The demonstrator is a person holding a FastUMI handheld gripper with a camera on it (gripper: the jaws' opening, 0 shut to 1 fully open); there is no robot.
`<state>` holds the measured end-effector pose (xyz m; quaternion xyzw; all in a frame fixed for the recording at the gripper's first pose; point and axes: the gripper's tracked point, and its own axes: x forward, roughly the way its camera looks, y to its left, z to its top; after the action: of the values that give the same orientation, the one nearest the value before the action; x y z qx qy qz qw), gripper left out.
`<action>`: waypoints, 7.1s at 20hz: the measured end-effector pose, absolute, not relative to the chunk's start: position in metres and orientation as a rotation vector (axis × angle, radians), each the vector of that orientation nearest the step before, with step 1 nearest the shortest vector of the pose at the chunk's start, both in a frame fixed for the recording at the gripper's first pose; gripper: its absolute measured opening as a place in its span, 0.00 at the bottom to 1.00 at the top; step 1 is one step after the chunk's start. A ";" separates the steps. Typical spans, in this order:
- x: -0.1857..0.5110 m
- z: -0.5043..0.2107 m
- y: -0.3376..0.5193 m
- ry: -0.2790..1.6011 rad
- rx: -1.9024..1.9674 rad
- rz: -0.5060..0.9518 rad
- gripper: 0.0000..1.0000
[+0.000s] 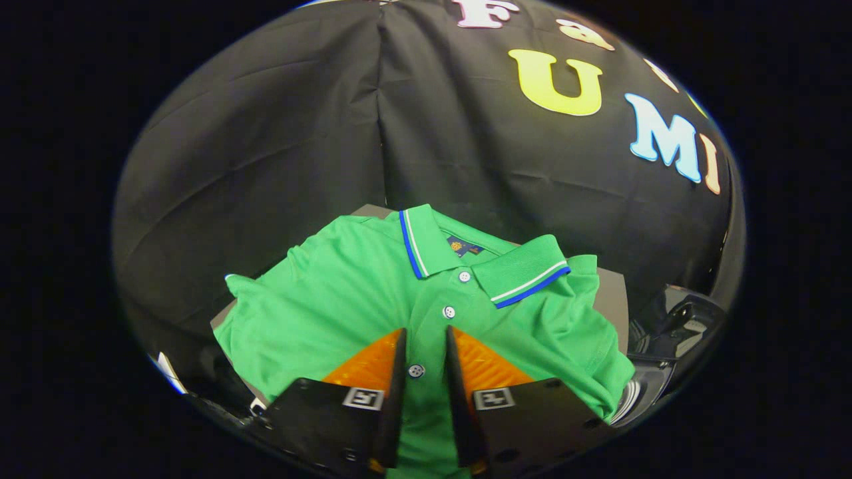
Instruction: Put the clothes into the washing machine and then close the washing machine lid.
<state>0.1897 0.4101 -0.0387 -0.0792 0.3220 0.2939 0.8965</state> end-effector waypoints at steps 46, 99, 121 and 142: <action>0.231 0.145 0.173 0.233 0.045 0.485 0.03; 0.210 -0.203 -0.028 0.855 -0.013 0.193 0.23; 0.264 -0.072 -0.026 0.498 0.007 0.153 0.97; 0.427 -0.013 -0.015 0.292 -0.030 0.105 0.97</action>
<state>0.4272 -0.0146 -0.0128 -0.0149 0.1456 0.0524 0.9878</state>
